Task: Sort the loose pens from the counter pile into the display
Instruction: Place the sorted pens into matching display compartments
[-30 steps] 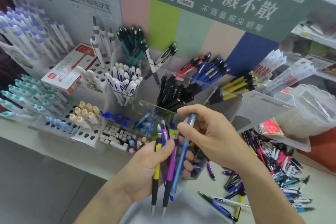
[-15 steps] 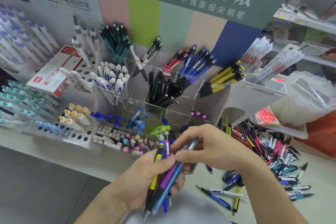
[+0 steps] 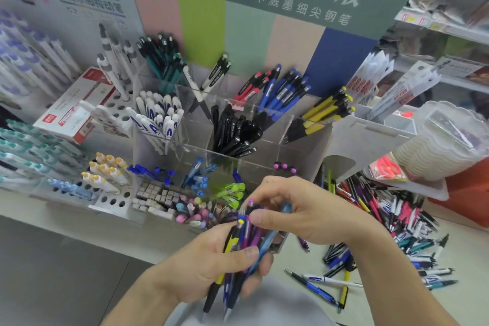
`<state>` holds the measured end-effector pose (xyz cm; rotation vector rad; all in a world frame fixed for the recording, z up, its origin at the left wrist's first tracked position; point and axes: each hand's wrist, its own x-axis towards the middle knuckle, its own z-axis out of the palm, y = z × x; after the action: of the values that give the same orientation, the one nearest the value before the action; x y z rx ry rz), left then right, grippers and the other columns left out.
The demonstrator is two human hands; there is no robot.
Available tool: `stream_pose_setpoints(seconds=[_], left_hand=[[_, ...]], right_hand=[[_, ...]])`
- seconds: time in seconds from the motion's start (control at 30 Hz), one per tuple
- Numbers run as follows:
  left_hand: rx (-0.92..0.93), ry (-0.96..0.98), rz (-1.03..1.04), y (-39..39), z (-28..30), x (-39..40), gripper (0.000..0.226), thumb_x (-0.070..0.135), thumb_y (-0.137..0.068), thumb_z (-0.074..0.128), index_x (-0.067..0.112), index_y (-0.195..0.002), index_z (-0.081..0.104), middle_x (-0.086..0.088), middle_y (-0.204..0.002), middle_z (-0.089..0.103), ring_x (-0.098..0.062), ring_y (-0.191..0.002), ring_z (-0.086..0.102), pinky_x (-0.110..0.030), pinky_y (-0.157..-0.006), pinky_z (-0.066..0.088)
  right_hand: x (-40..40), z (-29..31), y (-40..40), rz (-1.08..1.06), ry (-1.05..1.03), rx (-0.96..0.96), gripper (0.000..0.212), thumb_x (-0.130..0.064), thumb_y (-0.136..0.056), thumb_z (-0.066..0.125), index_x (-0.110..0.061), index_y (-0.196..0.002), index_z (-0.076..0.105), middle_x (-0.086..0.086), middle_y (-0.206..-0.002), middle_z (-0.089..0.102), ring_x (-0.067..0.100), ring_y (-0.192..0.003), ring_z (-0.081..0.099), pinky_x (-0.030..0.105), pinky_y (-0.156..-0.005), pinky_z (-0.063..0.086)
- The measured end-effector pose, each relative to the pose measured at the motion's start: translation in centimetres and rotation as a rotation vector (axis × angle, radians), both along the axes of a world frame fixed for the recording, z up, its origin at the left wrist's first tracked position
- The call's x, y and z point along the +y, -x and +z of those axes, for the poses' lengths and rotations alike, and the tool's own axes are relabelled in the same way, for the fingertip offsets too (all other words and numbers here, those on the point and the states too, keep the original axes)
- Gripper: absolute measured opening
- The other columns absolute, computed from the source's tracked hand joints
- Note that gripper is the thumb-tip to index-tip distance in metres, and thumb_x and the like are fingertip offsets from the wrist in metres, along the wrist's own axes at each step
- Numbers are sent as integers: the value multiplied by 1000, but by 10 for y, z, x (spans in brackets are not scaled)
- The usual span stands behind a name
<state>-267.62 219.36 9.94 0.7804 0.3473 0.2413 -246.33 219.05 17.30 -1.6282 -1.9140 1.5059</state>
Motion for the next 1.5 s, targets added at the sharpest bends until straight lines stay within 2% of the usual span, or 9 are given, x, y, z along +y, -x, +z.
stream_pose_setpoints(seconds=[0.23, 0.4, 0.6, 0.7, 0.9, 1.1, 1.27, 1.4, 1.5], left_hand=[[-9, -38, -48, 3, 1, 8, 43, 22, -99, 61, -10, -124, 46, -15, -96, 58, -18, -66, 56, -26, -65, 47], [-23, -143, -51, 7, 7, 16, 21, 11, -103, 49, -2, -119, 52, -19, -92, 48, -18, -63, 48, -25, -62, 43], [124, -193, 7, 5, 1, 17, 20, 25, -98, 61, 12, -113, 59, -14, -86, 56, -20, -57, 43, -27, -57, 38], [177, -247, 46, 0, 2, 15, 20, 27, -98, 61, 12, -110, 59, -13, -83, 57, -18, -54, 43, -28, -56, 37], [223, -123, 247, -4, 1, 16, 27, 21, -96, 61, 12, -120, 66, -16, -86, 59, -23, -57, 49, -32, -58, 44], [237, -59, 368, -21, 7, 17, 28, 10, -93, 56, 9, -118, 69, -14, -83, 62, -27, -66, 58, -34, -66, 53], [249, -13, 381, -23, 11, 18, 23, 15, -92, 64, 17, -114, 73, -13, -86, 61, -26, -64, 55, -36, -65, 52], [249, 34, 368, -23, 17, 18, 21, 13, -93, 62, 17, -109, 75, -14, -85, 60, -26, -64, 54, -35, -62, 52], [225, 54, 377, -23, 21, 17, 20, 14, -92, 65, 15, -109, 74, -15, -86, 61, -26, -65, 57, -36, -62, 53]], right_hand=[[3, 1, -1, -146, -53, 145, 14, -27, -95, 68, -16, -101, 75, 1, -94, 76, 22, -89, 72, 47, -87, 57], [8, 18, -18, -255, -120, 187, 14, -26, -94, 67, -17, -101, 76, -3, -87, 76, 7, -76, 69, 20, -69, 52], [4, 29, -24, -215, -72, 253, 12, -16, -93, 67, -10, -102, 71, -7, -71, 68, 8, -63, 63, 16, -59, 49], [1, 35, -33, -285, -207, 220, 13, -18, -87, 71, -14, -99, 74, 3, -76, 74, 15, -65, 69, 21, -63, 55], [-23, 40, -72, -658, -853, -132, 21, -18, -86, 71, -29, -104, 71, -10, -92, 73, 13, -83, 70, 22, -83, 57], [-20, -31, -35, -481, -845, -413, 19, -10, -87, 77, -12, -105, 74, -4, -95, 61, 7, -74, 56, 15, -74, 48], [-10, -40, -12, -513, -858, -446, 40, -34, -81, 82, -18, -116, 70, -2, -103, 59, 7, -70, 54, 19, -67, 48], [9, -45, -6, -485, -994, -577, 22, -32, -84, 81, -15, -96, 74, 2, -96, 62, 17, -63, 59, 30, -49, 53], [12, -46, -14, -552, -1061, -542, 11, -19, -90, 74, -10, -97, 75, 5, -97, 64, 19, -66, 62, 34, -52, 56]])
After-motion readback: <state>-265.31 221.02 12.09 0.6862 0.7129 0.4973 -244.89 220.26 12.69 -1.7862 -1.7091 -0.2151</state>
